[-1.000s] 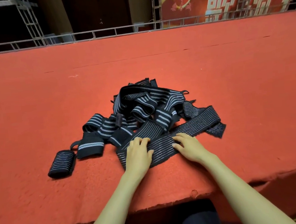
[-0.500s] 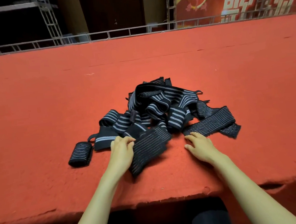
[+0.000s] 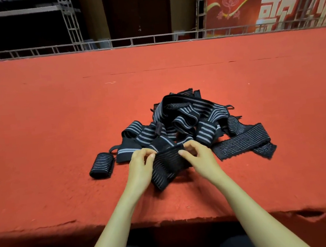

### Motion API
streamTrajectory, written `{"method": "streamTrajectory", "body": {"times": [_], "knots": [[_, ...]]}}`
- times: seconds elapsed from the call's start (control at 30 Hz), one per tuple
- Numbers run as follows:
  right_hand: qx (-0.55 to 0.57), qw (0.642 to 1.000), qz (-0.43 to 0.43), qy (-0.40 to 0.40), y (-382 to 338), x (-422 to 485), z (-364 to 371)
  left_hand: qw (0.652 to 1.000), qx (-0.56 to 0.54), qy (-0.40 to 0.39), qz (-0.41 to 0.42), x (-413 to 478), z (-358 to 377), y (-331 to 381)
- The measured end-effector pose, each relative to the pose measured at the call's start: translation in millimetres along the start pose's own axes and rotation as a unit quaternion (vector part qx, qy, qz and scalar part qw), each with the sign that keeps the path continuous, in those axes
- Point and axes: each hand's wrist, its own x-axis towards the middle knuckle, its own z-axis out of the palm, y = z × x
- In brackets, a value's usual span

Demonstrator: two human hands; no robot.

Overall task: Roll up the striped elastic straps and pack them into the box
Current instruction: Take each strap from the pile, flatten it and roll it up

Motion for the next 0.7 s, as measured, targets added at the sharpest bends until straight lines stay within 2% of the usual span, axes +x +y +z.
{"method": "streamTrajectory", "body": {"times": [0.07,0.13,0.2,0.3,0.37,0.4,0.57,0.7], "knots": [[0.010,0.999,-0.011,0.045,-8.3,1.4,-2.5,0.997,-0.009,0.071,0.020,-5.5,1.8,4.1],[0.011,0.997,-0.022,0.077,-18.5,1.3,-4.8,0.991,-0.016,0.108,0.080,-10.7,3.8,12.0],[0.013,0.997,-0.026,0.072,-26.7,0.6,-4.8,0.992,-0.020,0.061,0.107,-15.7,8.7,24.2],[0.059,0.998,-0.013,-0.028,-33.5,-2.3,0.2,0.989,-0.147,-0.036,-0.001,-16.3,18.1,38.2],[0.133,0.986,0.012,-0.096,-35.7,-6.1,1.1,0.972,-0.225,-0.032,-0.056,-13.6,19.6,38.2],[0.160,0.980,0.023,-0.112,-35.5,-7.2,-0.3,0.972,-0.227,-0.029,-0.058,-13.1,18.1,37.7],[0.188,0.972,0.043,-0.132,-30.2,-6.9,-8.4,0.987,-0.160,-0.022,-0.010,-12.7,13.4,30.7],[0.085,0.991,0.027,-0.099,-26.5,-5.5,-5.7,0.976,-0.217,-0.030,-0.023,-12.2,12.0,36.7]]}}
